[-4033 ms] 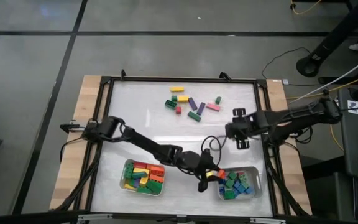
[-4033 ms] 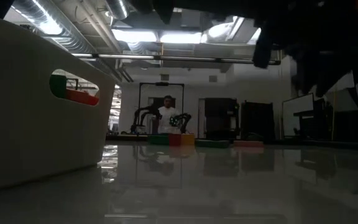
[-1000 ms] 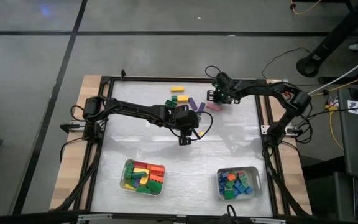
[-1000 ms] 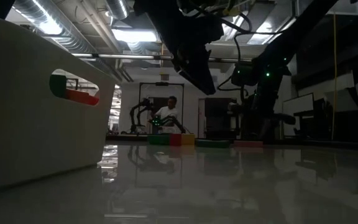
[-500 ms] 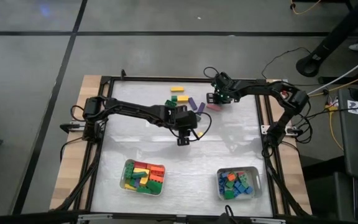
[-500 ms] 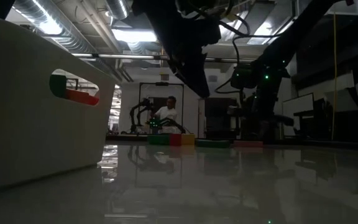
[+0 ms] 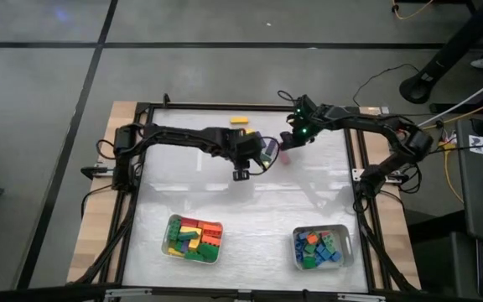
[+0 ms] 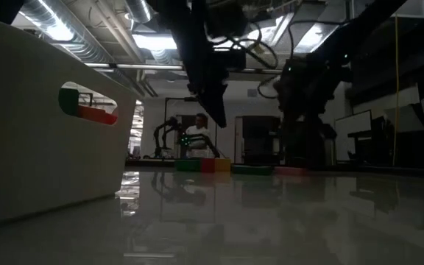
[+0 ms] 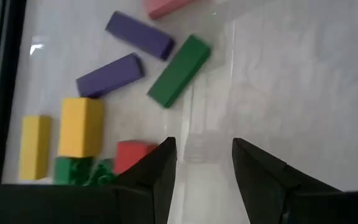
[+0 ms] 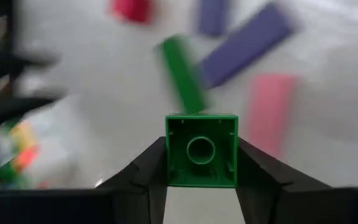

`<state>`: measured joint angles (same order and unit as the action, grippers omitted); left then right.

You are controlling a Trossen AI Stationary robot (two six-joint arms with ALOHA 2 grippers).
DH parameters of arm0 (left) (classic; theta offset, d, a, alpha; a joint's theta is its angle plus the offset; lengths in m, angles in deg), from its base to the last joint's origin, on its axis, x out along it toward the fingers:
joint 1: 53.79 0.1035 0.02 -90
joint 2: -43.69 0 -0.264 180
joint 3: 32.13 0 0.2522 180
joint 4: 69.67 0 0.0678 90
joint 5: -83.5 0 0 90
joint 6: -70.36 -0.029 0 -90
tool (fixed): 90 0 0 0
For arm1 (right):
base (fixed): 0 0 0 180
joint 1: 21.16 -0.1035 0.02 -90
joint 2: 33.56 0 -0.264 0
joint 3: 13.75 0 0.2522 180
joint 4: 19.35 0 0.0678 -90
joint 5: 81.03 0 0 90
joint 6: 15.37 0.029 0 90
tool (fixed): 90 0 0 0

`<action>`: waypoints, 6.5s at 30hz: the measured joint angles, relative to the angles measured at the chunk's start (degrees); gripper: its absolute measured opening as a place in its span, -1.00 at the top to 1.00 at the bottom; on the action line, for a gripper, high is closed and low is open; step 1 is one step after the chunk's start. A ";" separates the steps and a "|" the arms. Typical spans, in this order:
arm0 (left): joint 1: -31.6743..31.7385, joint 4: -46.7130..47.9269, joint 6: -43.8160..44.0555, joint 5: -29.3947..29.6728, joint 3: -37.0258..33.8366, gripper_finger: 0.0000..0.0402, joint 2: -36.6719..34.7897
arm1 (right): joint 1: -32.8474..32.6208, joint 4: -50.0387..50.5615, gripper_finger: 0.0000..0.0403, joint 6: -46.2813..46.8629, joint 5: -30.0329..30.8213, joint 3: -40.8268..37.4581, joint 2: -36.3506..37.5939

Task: Sort blocks by size
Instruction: Put the square green game piece into the gray bin, then put the square orange block into the gray bin, then put the rectangular pink block into the white bin

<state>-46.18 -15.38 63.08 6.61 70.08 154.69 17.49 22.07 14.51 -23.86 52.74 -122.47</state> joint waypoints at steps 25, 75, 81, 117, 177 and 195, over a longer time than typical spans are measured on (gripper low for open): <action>8.08 0.26 -2.13 -0.01 0.02 0.29 -0.07 | -40.15 22.96 0.26 -0.84 -3.64 0.13 21.36; 10.82 -3.45 -13.04 -0.91 0.02 0.29 6.88 | -70.14 21.84 -0.21 16.33 17.42 0.13 16.88; 10.82 -3.78 -9.41 -0.89 0.02 0.29 6.88 | -70.14 21.84 -0.21 16.33 17.42 0.13 16.88; 11.50 -3.34 -9.56 -4.59 0.00 0.14 11.03 | -70.16 21.84 -0.21 16.25 20.03 0.13 16.90; -27.03 -72.02 8.65 -4.97 4.15 0.04 23.92 | -64.46 32.34 -0.21 -0.28 61.18 0.13 17.60; -14.57 -21.82 10.09 -4.75 3.63 0.01 2.28 | -41.73 13.71 -0.21 -10.88 45.47 0.13 17.52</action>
<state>-60.74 -37.20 73.17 1.86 73.71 156.97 -24.24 35.79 3.63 21.60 52.87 -104.95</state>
